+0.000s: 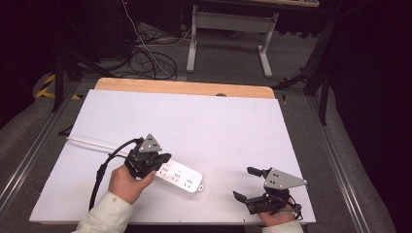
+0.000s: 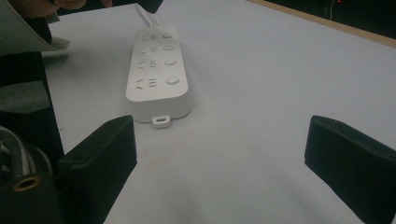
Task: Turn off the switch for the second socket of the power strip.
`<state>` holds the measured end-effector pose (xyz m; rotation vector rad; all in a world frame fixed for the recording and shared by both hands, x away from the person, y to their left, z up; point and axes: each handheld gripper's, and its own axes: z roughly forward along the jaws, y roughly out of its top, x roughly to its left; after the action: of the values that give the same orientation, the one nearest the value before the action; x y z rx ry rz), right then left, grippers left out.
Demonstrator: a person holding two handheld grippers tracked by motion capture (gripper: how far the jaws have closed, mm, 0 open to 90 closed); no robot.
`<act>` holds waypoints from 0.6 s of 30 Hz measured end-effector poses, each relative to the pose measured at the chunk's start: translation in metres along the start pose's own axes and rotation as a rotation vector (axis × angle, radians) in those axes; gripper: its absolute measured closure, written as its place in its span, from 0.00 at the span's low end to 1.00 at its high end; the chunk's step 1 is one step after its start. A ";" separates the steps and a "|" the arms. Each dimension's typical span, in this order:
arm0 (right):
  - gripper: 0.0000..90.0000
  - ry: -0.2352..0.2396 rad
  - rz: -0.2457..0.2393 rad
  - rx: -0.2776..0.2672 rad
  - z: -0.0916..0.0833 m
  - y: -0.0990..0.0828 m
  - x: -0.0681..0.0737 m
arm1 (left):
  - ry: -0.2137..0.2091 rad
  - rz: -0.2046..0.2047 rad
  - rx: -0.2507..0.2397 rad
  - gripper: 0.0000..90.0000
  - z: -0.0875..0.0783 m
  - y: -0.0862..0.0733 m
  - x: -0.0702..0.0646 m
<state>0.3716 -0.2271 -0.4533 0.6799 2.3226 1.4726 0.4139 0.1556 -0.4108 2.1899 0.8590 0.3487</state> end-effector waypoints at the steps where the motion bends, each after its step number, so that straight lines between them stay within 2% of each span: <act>1: 0.11 0.000 0.001 -0.001 0.000 0.000 0.000 | 0.002 0.006 -0.001 1.00 -0.002 0.001 -0.001; 5: 0.11 -0.001 0.000 0.000 0.000 0.000 0.000 | 0.006 0.021 -0.007 1.00 -0.009 0.005 -0.003; 11: 0.11 -0.001 0.000 0.003 0.000 0.000 0.000 | 0.000 0.008 -0.010 1.00 -0.011 0.005 -0.002; 15: 0.11 -0.001 -0.001 0.001 0.000 0.000 0.000 | 0.014 0.016 -0.025 1.00 -0.015 0.006 -0.003; 18: 0.11 0.001 -0.003 0.003 0.001 0.000 0.000 | 0.020 0.028 -0.056 0.99 -0.019 0.005 -0.003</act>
<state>0.3717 -0.2264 -0.4538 0.6768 2.3261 1.4689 0.4051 0.1613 -0.3942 2.1517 0.8202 0.4044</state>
